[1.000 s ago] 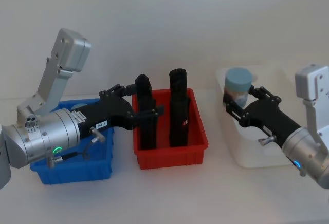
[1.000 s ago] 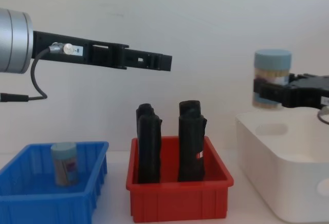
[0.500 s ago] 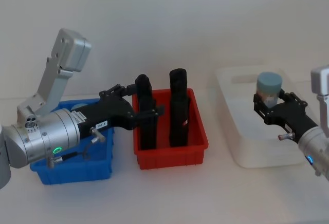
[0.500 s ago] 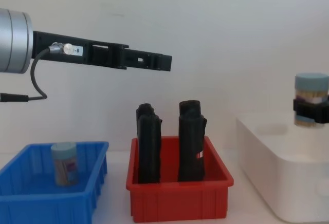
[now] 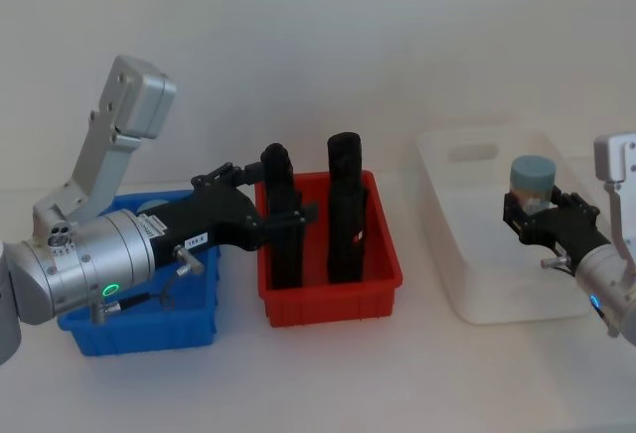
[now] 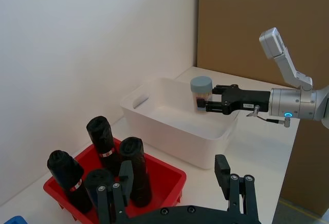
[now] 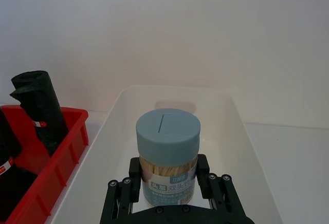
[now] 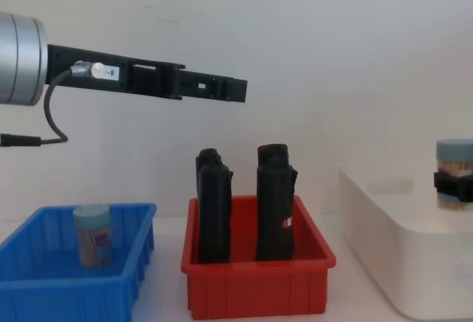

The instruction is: Pick the cotton swabs from the blue box and place them into the white box.

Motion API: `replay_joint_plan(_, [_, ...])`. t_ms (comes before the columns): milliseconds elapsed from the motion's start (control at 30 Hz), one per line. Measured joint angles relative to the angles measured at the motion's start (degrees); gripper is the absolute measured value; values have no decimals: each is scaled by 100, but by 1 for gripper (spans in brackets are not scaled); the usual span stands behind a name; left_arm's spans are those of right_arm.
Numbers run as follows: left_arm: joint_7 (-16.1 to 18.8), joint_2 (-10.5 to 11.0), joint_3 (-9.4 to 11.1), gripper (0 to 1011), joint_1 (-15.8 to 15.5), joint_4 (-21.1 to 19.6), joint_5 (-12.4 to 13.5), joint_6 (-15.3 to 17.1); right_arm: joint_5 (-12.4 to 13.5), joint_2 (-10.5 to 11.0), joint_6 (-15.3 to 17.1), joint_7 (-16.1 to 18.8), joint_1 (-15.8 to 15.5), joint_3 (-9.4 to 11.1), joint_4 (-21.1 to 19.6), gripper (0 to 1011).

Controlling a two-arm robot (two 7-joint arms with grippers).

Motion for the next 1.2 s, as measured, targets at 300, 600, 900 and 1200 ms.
replay_joint_plan(300, [0, 0, 0, 1004, 0, 0, 0, 0, -43, -100, 7, 4, 201, -14, 380, 657])
replay_joint_plan(600, [0, 0, 0, 1004, 0, 0, 0, 0, -76, -154, -7, 31, 301, -20, 578, 927])
replay_joint_plan(900, [0, 0, 0, 1004, 0, 0, 0, 0, -104, -171, -158, 46, 319, -15, 632, 1001])
replay_joint_plan(1200, [0, 0, 0, 1004, 0, 0, 0, 0, -156, -147, -547, -11, 212, 11, 462, 1001])
